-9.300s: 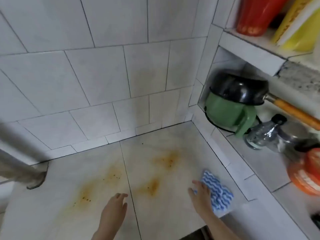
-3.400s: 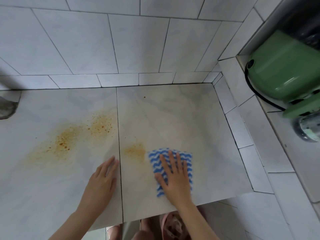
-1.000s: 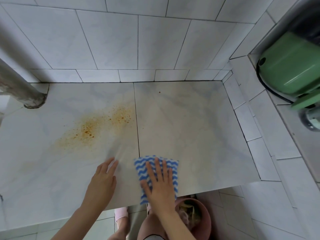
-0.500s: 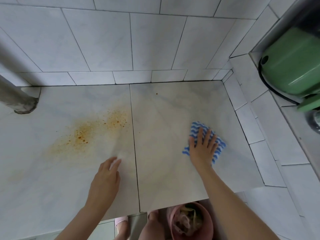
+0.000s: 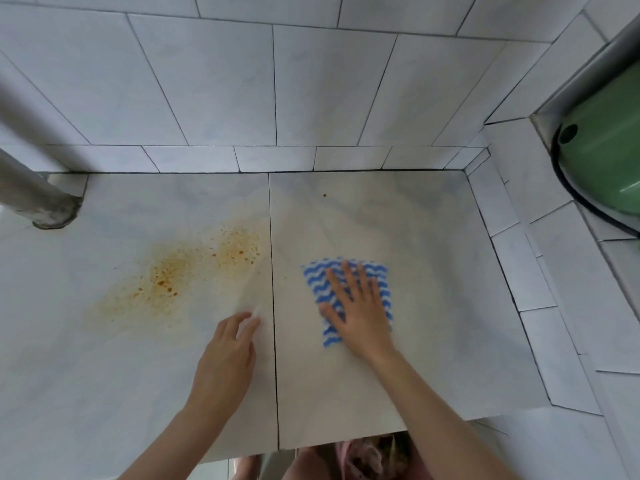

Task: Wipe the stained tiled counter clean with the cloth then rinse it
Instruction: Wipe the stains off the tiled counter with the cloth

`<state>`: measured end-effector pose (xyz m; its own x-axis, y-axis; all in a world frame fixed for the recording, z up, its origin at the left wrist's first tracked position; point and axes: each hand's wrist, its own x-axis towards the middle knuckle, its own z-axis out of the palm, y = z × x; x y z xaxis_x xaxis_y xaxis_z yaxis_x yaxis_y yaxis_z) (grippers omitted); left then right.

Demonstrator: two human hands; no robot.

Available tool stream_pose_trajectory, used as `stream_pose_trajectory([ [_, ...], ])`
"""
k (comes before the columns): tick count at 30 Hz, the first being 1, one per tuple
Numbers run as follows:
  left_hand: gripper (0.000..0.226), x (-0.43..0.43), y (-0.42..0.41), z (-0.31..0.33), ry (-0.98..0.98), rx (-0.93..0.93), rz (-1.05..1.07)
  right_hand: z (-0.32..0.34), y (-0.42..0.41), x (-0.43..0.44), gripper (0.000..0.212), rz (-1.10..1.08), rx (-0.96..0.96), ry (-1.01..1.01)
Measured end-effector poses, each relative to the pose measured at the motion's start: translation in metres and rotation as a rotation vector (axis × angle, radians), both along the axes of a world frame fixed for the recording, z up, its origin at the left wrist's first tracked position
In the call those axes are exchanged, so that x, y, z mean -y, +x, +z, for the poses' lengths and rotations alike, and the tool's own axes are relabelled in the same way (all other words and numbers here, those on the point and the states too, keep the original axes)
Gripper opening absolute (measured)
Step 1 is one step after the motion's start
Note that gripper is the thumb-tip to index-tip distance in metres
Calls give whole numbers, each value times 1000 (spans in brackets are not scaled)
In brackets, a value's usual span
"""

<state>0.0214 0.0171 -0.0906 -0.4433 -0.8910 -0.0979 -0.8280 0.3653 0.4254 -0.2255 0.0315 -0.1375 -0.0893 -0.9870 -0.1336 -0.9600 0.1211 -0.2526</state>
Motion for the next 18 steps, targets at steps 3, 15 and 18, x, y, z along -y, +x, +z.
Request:
stream_pose_trajectory([
  [3, 40, 3, -2, 2, -1, 9, 1, 3, -48, 16, 78, -266, -43, -6],
  [15, 46, 2, 8, -2, 29, 8, -48, 11, 42, 113, 65, -106, -62, 119],
  [18, 45, 5, 12, 0, 27, 26, -17, 6, 84, 95, 66, 81, -34, 75],
])
